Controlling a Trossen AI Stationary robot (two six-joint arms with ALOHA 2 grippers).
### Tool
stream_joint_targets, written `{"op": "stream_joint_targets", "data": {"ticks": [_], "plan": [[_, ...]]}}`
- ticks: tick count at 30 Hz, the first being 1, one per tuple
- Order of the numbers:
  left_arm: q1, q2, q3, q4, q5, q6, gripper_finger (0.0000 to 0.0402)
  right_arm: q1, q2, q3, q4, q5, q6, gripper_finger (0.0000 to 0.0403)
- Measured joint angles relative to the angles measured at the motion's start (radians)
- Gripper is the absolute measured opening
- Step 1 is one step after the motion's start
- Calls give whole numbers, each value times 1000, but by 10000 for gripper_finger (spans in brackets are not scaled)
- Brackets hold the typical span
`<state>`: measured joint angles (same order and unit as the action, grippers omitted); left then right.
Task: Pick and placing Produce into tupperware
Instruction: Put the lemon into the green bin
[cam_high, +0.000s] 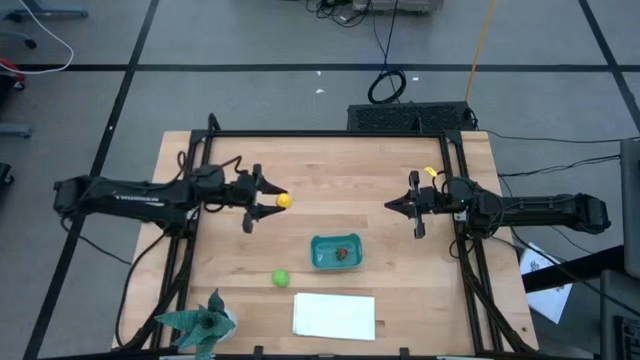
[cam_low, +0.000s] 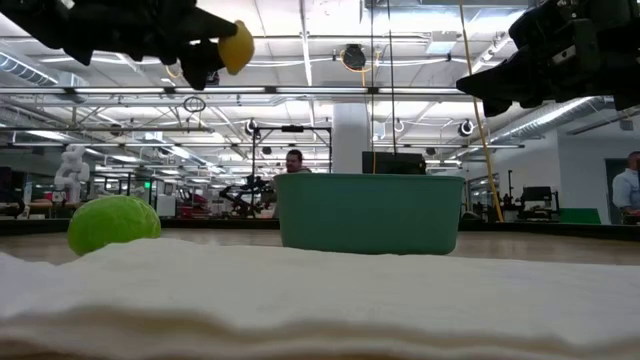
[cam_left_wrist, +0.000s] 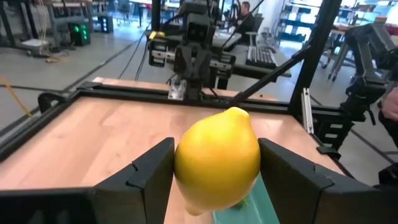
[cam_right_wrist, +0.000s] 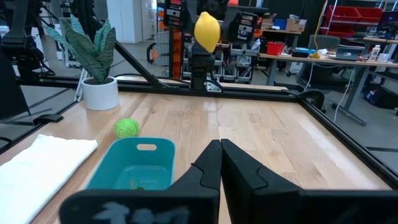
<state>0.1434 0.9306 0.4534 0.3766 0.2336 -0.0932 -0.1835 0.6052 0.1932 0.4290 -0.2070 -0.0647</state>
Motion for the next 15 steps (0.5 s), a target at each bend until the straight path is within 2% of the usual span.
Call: {"op": "stream_joint_targets", "data": {"ticks": [15], "plan": [[-61, 151, 35, 31, -67, -42, 218, 0, 0, 0, 0, 0, 0, 0]]}}
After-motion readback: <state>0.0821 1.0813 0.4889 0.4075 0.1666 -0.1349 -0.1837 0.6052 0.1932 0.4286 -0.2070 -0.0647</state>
